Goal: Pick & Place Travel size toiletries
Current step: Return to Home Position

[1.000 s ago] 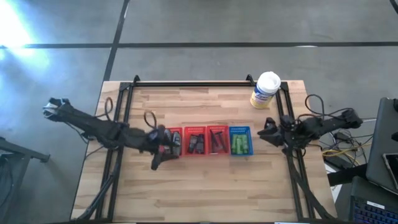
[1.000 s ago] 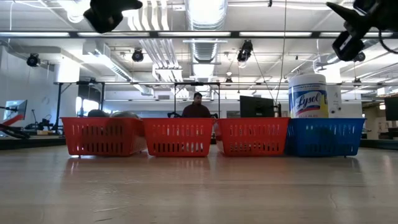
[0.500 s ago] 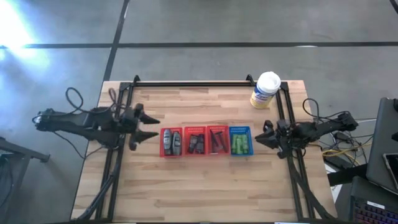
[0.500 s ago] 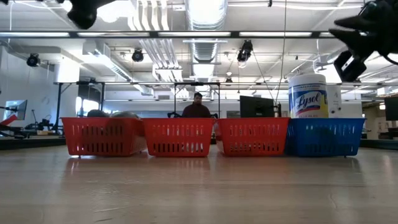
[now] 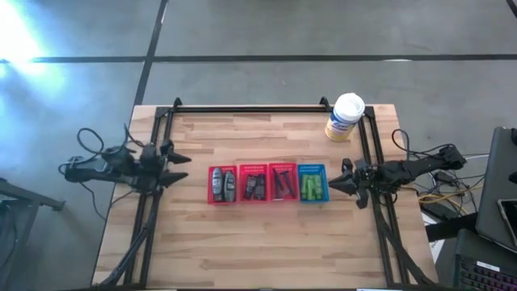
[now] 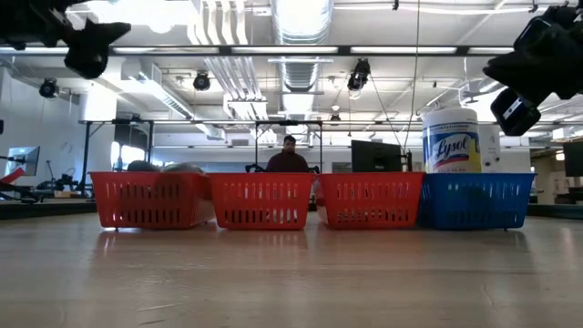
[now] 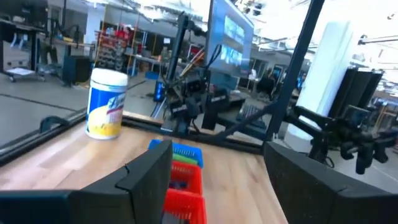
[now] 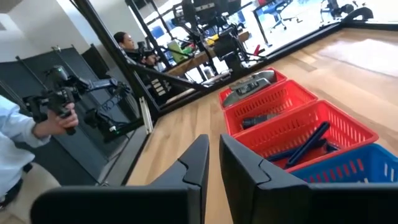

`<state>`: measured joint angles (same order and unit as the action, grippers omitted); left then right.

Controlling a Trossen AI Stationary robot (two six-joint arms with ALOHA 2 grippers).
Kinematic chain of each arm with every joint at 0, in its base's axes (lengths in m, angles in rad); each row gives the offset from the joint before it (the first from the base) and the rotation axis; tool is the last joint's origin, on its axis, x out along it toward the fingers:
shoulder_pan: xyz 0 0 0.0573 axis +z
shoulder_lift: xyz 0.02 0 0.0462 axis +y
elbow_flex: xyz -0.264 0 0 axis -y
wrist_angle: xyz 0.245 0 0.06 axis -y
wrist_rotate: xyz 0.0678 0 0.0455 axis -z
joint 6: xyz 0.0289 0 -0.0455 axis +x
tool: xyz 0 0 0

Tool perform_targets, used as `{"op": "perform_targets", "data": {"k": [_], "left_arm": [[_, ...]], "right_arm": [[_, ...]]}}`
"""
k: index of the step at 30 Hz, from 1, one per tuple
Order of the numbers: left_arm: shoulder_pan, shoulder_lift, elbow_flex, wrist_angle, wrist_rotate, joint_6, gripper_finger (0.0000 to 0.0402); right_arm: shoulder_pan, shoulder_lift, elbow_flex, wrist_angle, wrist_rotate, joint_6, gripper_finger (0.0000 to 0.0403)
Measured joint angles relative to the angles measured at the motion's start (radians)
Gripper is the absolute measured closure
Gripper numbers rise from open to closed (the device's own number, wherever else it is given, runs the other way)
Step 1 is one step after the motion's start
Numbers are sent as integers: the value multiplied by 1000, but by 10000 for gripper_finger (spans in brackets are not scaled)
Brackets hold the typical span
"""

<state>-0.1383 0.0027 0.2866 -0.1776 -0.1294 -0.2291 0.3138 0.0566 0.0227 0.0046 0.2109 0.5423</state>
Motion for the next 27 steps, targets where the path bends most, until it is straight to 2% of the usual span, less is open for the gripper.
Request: {"op": "perform_targets", "data": {"k": [3, 11, 27], "left_arm": [[0, 39, 10, -4, 7, 0, 142], [0, 25, 4, -57, 16, 2, 142], [0, 25, 4, -58, 14, -11, 142]], "right_arm": [[0, -2, 0, 0, -2, 0, 364], [0, 0, 0, 0, -2, 0, 341], [0, 3, 0, 0, -2, 0, 291]]}}
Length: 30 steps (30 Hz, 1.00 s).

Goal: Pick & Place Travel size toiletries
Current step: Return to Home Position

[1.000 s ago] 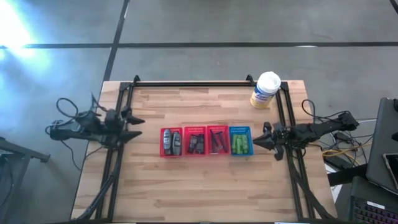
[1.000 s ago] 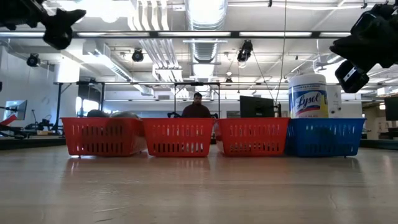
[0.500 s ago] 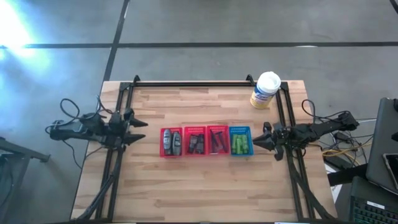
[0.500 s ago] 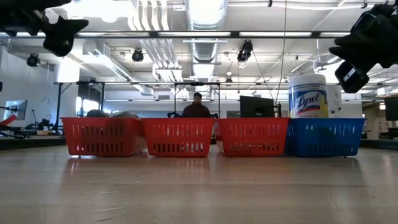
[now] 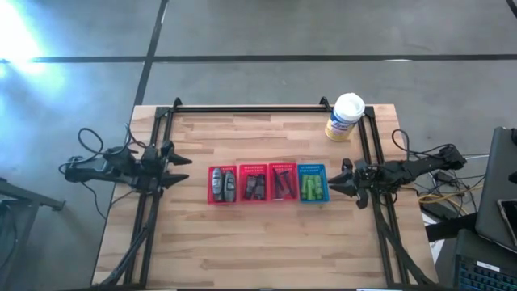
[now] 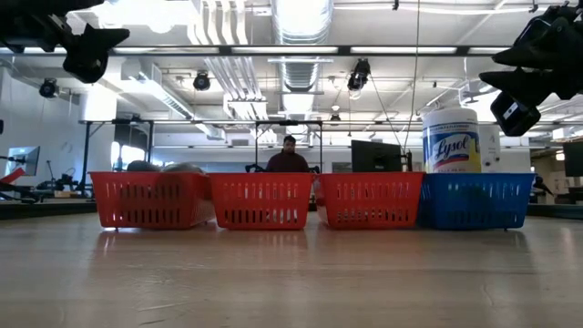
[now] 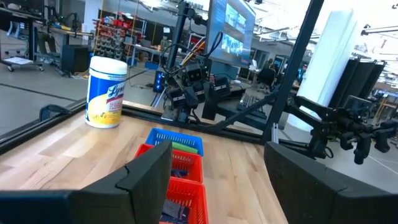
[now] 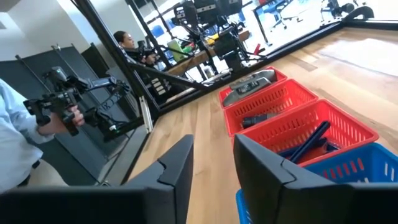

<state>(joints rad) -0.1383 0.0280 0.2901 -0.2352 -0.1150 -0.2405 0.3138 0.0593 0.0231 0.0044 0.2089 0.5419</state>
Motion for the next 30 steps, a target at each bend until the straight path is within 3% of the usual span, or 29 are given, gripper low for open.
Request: {"op": "perform_targets", "data": {"k": [30], "left_arm": [[0, 0, 0, 1, -2, 1, 142]], "right_arm": [[0, 1, 0, 0, 0, 0, 218]]}}
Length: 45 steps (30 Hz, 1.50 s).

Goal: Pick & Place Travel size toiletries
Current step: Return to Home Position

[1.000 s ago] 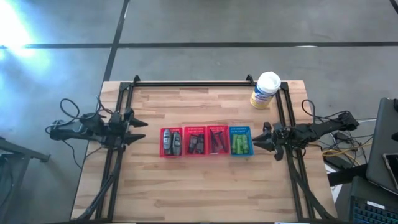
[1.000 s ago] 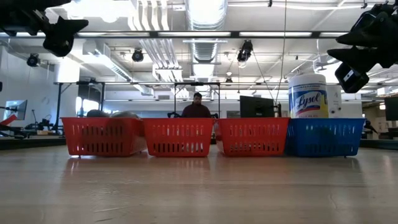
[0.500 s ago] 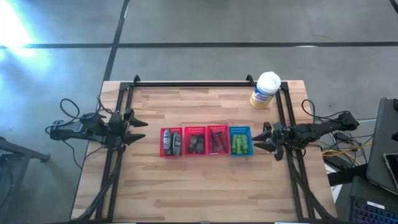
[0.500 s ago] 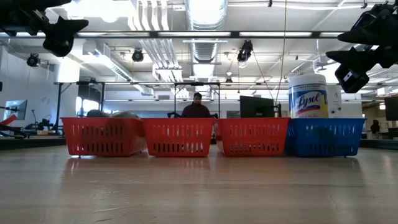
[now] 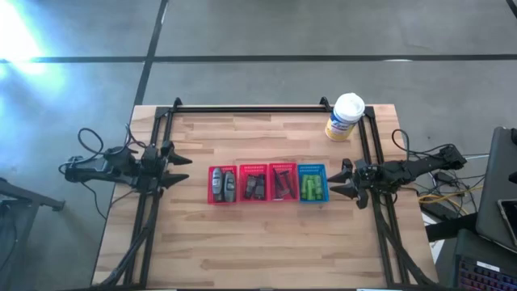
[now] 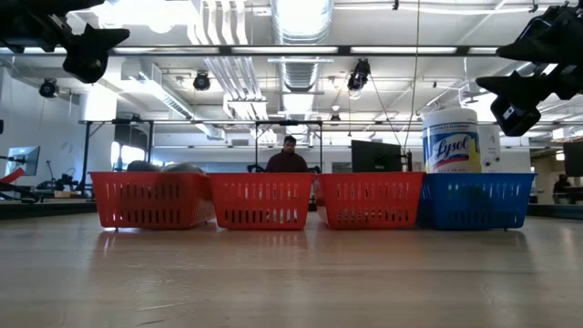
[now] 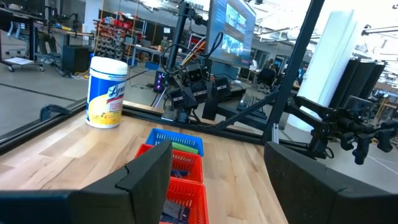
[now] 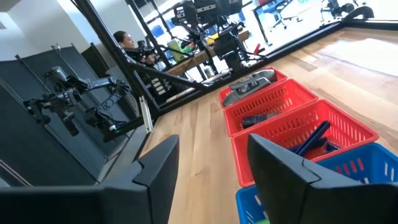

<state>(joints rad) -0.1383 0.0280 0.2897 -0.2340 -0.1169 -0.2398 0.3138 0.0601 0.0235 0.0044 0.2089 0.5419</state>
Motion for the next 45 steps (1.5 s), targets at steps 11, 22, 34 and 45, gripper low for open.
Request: {"op": "perform_targets", "data": {"k": [11, 22, 34, 45], "left_arm": [[0, 0, 0, 0, 0, 0, 142], [0, 0, 0, 0, 0, 1, 142], [0, 0, 0, 0, 0, 1, 142], [0, 0, 0, 0, 0, 1, 142]], "right_arm": [[0, 0, 0, 0, 0, 0, 201], [0, 0, 0, 0, 0, 0, 225], [0, 0, 0, 0, 0, 0, 264], [0, 0, 0, 0, 0, 0, 302]]}}
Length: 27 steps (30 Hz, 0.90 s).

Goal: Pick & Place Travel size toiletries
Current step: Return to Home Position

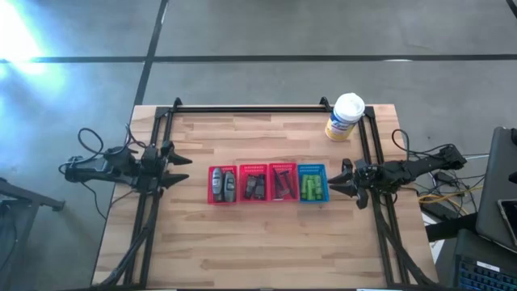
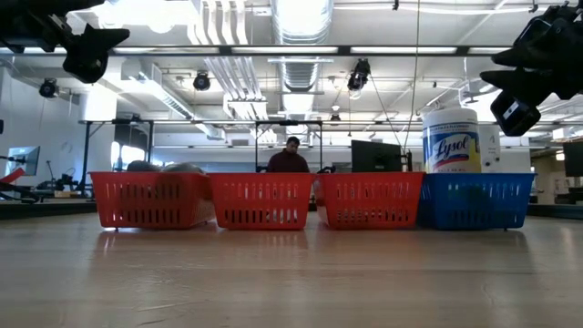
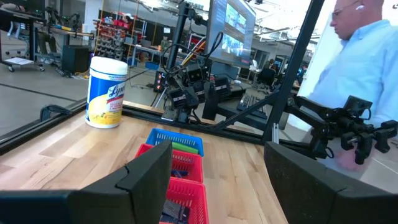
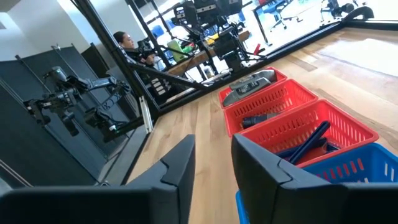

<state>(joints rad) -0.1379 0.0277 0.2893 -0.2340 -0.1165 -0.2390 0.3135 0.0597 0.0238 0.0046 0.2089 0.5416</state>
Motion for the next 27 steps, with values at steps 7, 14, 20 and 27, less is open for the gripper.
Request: {"op": "perform_targets", "data": {"k": [7, 14, 20, 27], "left_arm": [[0, 0, 0, 0, 0, 0, 142], [0, 0, 0, 0, 0, 0, 142], [0, 0, 0, 0, 0, 0, 142], [0, 0, 0, 0, 0, 0, 142]], "right_arm": [[0, 0, 0, 0, 0, 0, 324], [0, 0, 0, 0, 0, 0, 344], [0, 0, 0, 0, 0, 0, 351], [0, 0, 0, 0, 0, 0, 338]]}}
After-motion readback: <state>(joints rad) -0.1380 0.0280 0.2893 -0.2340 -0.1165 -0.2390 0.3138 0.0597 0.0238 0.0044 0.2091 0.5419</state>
